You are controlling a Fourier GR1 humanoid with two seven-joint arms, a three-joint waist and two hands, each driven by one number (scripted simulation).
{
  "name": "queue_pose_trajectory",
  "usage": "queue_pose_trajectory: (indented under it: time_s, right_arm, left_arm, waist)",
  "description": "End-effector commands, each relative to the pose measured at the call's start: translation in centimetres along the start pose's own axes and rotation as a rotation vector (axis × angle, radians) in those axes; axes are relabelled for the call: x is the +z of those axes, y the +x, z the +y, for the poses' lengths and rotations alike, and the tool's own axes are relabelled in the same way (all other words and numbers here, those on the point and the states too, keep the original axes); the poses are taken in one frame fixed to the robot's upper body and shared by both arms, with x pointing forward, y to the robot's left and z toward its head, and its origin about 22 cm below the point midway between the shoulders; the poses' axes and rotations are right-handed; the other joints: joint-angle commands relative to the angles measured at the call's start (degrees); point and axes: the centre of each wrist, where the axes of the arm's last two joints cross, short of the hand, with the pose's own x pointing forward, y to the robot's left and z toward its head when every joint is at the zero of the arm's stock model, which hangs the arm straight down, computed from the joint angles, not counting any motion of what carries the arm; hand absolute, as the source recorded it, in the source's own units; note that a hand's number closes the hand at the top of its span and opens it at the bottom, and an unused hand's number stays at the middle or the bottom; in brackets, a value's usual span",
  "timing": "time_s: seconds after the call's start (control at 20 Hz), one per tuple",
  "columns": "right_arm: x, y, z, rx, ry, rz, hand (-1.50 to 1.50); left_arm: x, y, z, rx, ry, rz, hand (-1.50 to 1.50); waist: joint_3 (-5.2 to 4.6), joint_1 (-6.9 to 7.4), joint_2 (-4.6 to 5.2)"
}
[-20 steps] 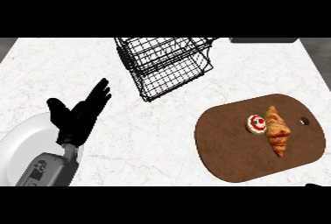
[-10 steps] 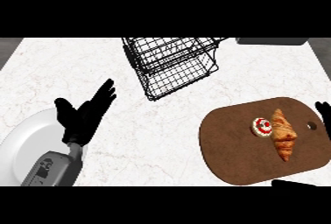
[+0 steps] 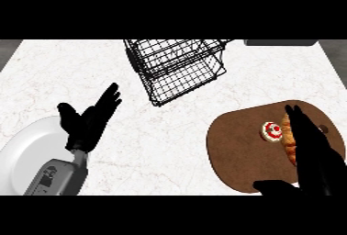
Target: Pick the cupcake from the cutting board and place it in the tiered basket
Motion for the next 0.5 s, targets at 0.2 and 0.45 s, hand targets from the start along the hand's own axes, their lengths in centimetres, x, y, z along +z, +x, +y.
queue_pose_trajectory:
  time_s: [0.2, 0.45]
  right_arm:
    - [-0.9, -0.7, 2.0, 0.054, -0.001, 0.153, -1.5]
    - [-1.4, -1.3, 3.3, 0.087, -0.042, 0.171, -1.5]
  left_arm:
    - [1.0, -0.2, 0.3, -0.009, 0.002, -0.004, 0.0]
    - [1.1, -0.3, 0.7, 0.007, -0.002, 0.011, 0.0]
  waist:
    - [0.07, -0.61, -0.11]
    - [0.07, -0.54, -0.09]
